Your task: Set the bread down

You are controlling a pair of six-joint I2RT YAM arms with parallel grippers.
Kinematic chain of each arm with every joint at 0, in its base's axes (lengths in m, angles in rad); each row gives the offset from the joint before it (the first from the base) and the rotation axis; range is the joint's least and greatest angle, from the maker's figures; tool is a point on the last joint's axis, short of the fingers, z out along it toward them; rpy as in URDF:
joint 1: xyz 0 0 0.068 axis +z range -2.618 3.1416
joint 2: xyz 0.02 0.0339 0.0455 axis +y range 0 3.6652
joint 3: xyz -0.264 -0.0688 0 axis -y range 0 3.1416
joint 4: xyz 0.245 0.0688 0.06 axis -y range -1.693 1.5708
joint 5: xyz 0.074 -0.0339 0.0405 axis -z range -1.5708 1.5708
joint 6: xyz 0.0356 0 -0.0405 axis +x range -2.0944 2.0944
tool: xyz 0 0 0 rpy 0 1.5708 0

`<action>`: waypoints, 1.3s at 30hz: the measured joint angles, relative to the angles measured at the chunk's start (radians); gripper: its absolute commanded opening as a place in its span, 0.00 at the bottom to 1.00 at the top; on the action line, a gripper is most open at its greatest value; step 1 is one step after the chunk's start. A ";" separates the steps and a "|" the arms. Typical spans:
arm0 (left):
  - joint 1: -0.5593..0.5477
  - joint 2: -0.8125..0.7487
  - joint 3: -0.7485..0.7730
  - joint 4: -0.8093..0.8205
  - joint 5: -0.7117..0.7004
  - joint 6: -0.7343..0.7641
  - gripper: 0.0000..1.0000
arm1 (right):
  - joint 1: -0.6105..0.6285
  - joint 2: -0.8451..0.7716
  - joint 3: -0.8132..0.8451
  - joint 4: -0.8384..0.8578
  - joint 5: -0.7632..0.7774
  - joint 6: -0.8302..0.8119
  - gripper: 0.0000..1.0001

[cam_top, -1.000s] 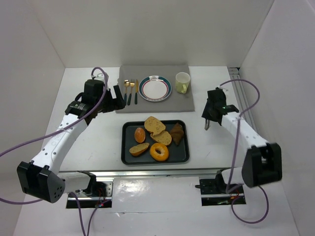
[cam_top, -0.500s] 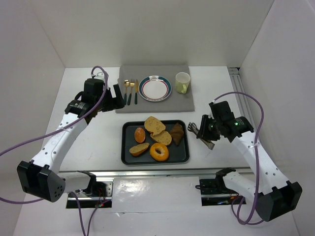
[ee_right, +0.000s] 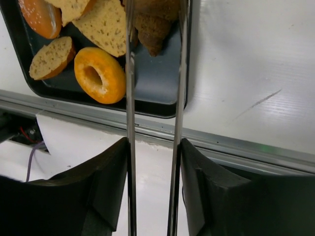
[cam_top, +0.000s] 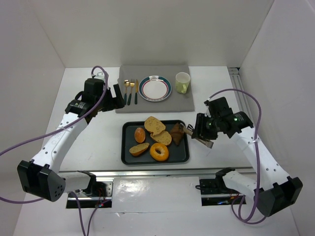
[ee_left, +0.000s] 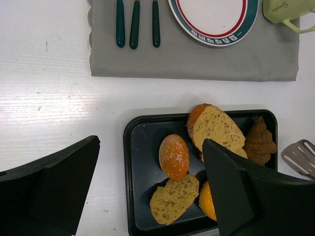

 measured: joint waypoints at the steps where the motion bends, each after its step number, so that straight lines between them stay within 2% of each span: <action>1: 0.000 0.000 0.000 0.000 0.000 0.000 0.99 | 0.005 0.010 0.000 -0.001 -0.005 -0.002 0.54; 9: 0.000 0.008 0.000 0.004 0.003 -0.003 0.99 | 0.048 0.072 0.000 0.004 -0.015 -0.014 0.57; 11: 0.000 0.013 0.000 0.004 0.006 -0.003 0.99 | 0.060 0.079 0.000 0.006 -0.014 -0.014 0.61; 15: 0.000 0.015 0.000 0.004 0.011 -0.003 0.99 | 0.083 0.100 0.000 0.008 -0.011 -0.014 0.64; 33: 0.000 0.015 -0.016 0.011 0.011 -0.007 0.99 | 0.123 0.196 -0.026 0.085 0.045 -0.011 0.63; 37: 0.000 0.015 -0.016 0.012 0.011 -0.017 0.99 | 0.127 0.196 -0.028 0.096 0.055 -0.008 0.46; 39: 0.000 0.015 -0.016 0.012 0.011 -0.023 0.99 | 0.132 0.196 -0.027 0.095 0.059 -0.005 0.42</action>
